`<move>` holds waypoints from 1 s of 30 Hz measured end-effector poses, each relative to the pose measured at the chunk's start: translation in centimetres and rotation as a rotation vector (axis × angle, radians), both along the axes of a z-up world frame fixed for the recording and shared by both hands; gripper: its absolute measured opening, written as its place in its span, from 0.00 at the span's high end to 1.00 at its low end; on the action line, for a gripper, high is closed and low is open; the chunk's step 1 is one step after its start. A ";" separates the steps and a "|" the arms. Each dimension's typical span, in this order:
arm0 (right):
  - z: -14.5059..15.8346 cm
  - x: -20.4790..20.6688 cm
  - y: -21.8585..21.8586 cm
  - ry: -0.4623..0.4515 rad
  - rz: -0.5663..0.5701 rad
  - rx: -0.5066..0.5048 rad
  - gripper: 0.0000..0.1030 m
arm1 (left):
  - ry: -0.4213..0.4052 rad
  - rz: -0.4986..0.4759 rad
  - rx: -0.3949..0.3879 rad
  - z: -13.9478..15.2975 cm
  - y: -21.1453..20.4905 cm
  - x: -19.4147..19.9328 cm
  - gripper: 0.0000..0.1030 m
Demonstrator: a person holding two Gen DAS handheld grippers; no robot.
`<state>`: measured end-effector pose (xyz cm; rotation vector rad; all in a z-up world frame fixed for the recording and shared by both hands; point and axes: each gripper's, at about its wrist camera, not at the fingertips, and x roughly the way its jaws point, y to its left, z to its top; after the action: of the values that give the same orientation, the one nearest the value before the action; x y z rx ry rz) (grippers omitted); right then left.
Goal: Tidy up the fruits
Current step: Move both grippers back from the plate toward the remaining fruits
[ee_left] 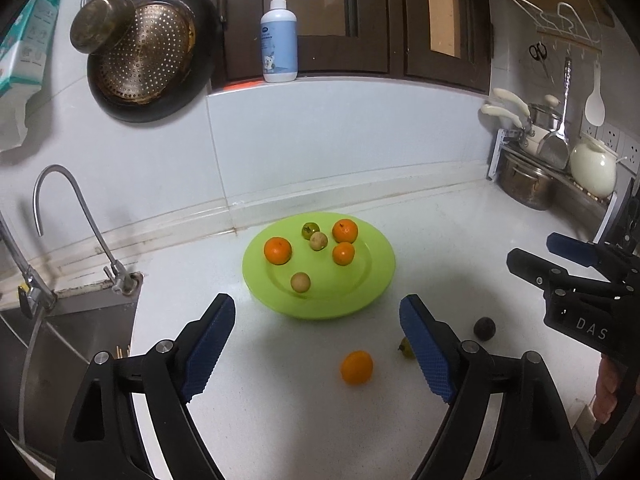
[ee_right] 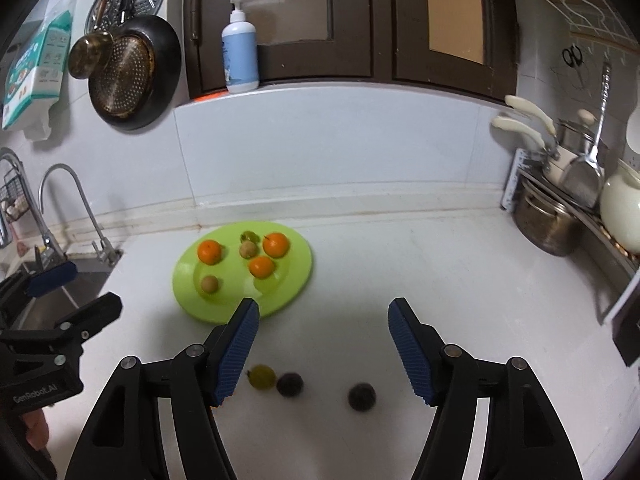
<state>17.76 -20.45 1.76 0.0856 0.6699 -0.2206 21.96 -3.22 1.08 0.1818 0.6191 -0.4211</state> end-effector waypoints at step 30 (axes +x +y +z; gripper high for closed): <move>-7.1 -2.7 -1.4 0.103 -0.067 0.043 0.34 | 0.102 0.008 0.082 -7.3 -1.7 -0.3 0.18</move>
<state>15.03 -21.87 -5.32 0.1390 0.7757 -0.2763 21.66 -4.93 -6.18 0.2368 0.7373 -0.3996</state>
